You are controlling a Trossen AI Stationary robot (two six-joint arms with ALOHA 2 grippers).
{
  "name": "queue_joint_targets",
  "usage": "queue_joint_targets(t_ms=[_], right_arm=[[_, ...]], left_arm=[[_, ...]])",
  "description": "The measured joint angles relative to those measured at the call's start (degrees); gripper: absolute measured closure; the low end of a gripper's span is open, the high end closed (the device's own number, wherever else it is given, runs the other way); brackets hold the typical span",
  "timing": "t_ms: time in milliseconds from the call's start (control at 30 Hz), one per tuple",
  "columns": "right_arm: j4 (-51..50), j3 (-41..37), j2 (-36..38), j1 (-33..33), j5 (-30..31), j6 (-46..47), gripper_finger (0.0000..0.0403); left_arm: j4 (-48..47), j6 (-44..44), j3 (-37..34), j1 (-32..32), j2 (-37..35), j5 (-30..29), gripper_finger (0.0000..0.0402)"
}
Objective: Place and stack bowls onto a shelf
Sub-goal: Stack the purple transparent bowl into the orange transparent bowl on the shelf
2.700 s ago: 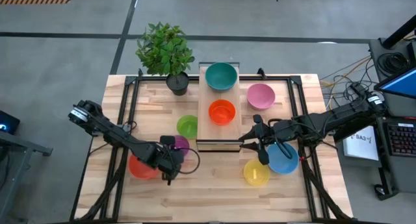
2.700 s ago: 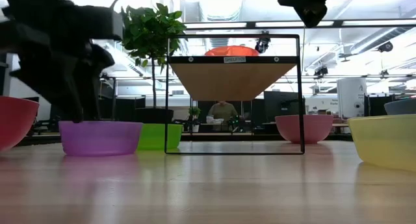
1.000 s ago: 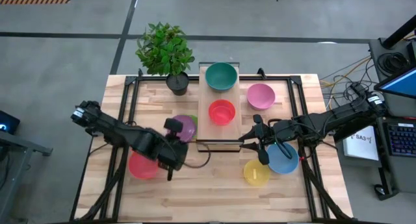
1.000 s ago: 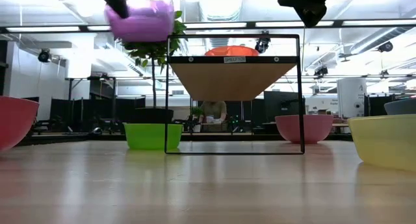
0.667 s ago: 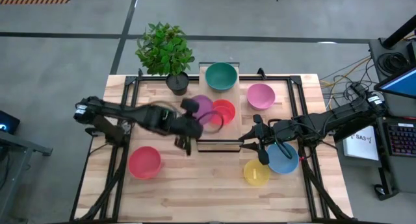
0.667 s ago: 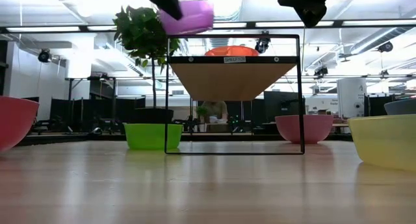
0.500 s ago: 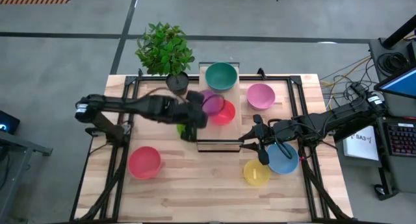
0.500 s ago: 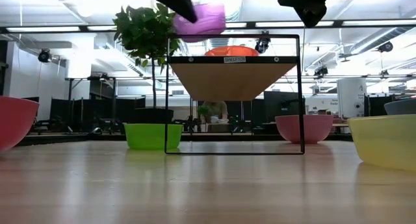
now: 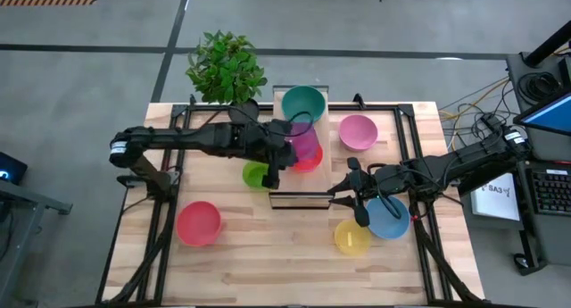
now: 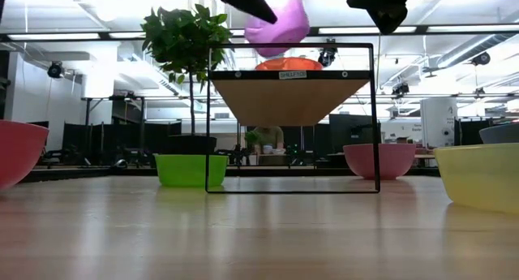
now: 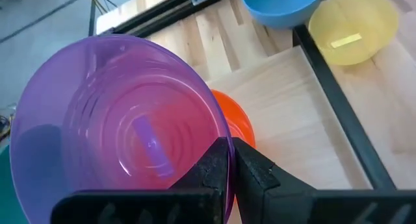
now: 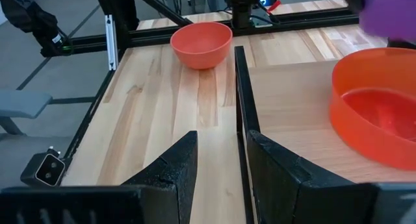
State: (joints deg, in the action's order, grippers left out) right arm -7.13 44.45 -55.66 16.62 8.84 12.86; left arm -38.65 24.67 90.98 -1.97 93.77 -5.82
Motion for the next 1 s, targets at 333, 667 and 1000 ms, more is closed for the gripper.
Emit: queue_joint_targets(t_ms=[333, 667, 1000], right_arm=[[-0.1, 0.0, 0.0, 0.0, -0.3, 0.0, 0.0280], [-0.2, 0.0, 0.0, 0.0, -0.3, 0.0, 0.0280], [-0.2, 0.0, 0.0, 0.0, -0.3, 0.0, 0.0280]], left_arm=[[-0.1, -0.5, 0.0, -0.1, 3.4, 0.0, 0.0402], [-0.2, -0.5, 0.0, -0.1, 3.6, 0.0, 0.0401], [-0.3, -0.6, 0.0, -0.1, 3.6, -0.1, 0.0357]])
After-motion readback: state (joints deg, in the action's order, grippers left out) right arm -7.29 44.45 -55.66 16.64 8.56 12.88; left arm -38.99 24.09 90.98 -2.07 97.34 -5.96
